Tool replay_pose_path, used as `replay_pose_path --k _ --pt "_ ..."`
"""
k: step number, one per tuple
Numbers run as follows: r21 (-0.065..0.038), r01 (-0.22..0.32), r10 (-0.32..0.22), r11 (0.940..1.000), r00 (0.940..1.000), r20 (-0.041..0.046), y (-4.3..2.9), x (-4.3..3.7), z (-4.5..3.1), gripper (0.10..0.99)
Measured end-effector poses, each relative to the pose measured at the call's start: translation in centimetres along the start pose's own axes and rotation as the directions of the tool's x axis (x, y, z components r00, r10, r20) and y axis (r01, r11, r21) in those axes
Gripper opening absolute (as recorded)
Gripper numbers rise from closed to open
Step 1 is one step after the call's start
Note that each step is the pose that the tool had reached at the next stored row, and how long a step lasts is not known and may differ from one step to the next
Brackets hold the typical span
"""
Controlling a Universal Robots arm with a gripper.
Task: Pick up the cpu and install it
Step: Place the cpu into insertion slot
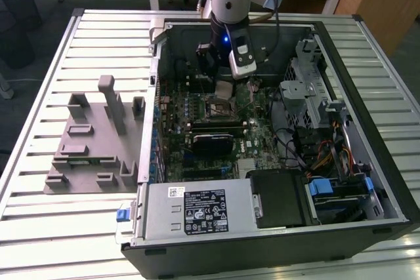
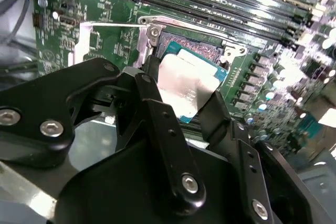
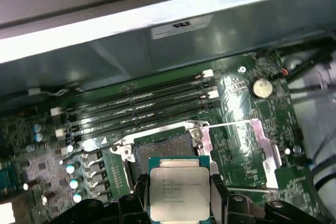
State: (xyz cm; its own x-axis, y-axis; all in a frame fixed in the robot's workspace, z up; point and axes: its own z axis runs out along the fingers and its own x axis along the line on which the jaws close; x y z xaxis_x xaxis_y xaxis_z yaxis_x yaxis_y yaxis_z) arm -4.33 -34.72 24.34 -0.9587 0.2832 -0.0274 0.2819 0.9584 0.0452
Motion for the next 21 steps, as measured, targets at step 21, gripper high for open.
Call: replay_pose_path --k 21 --pt "0.007 -0.371 0.370 0.9287 0.9287 0.0188 0.00 0.00 0.04 0.545"
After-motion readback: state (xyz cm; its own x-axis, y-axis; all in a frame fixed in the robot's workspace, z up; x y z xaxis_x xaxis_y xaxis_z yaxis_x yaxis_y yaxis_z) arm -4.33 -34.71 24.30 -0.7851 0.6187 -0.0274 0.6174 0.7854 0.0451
